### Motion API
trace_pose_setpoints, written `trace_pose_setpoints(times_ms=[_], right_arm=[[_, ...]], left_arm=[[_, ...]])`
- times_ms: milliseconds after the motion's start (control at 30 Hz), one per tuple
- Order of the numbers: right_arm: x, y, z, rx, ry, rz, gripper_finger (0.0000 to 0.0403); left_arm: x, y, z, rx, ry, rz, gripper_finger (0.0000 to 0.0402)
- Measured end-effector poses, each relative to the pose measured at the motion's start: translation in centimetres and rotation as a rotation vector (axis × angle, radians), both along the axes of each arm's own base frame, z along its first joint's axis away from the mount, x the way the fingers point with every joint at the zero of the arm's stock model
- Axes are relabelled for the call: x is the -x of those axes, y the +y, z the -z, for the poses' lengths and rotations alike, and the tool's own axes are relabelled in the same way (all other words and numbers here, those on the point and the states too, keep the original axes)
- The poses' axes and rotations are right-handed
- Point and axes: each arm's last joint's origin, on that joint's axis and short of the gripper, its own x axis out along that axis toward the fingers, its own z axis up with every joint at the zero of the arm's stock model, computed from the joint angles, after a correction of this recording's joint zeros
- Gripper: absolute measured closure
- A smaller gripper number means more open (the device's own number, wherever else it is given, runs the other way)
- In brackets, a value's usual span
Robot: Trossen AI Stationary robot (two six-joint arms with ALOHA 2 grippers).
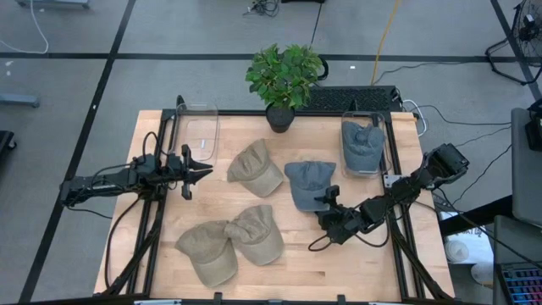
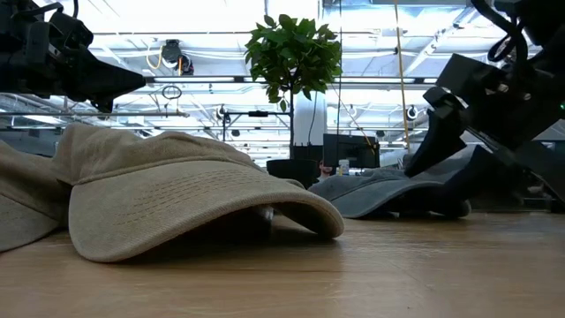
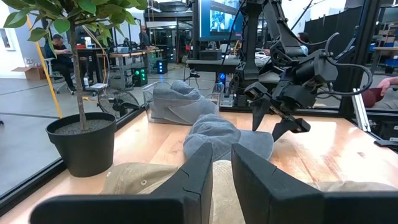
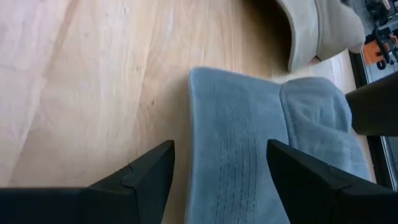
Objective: Pick & Place hat
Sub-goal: Put the blue cap into the right transparent bin
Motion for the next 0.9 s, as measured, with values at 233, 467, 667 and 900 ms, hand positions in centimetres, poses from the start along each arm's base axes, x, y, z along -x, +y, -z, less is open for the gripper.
trace_pose_setpoints(times_ms=[233,467,667,900], right_arm=[[-0.19,0.11,-0.15,0.001,-0.015,-0.014,0.0161],[-0.09,0.05,-0.08,0.012,-0.001,-0.016,0.0161],[-0.03,0.01,-0.01,0.013,0.001,-0.016,0.0161],[0.37,-0.25,0.44,0.016,0.010,-0.011,0.0161]], left_arm=[[0.00,0.00,0.00,0.000,0.000,0.000,0.0334],[0.00,0.00,0.00,0.000,0.000,0.000,0.0334],[0.00,0.00,0.00,0.000,0.000,0.000,0.0334],[0.00,0.00,0.00,0.000,0.000,0.000,0.0334]])
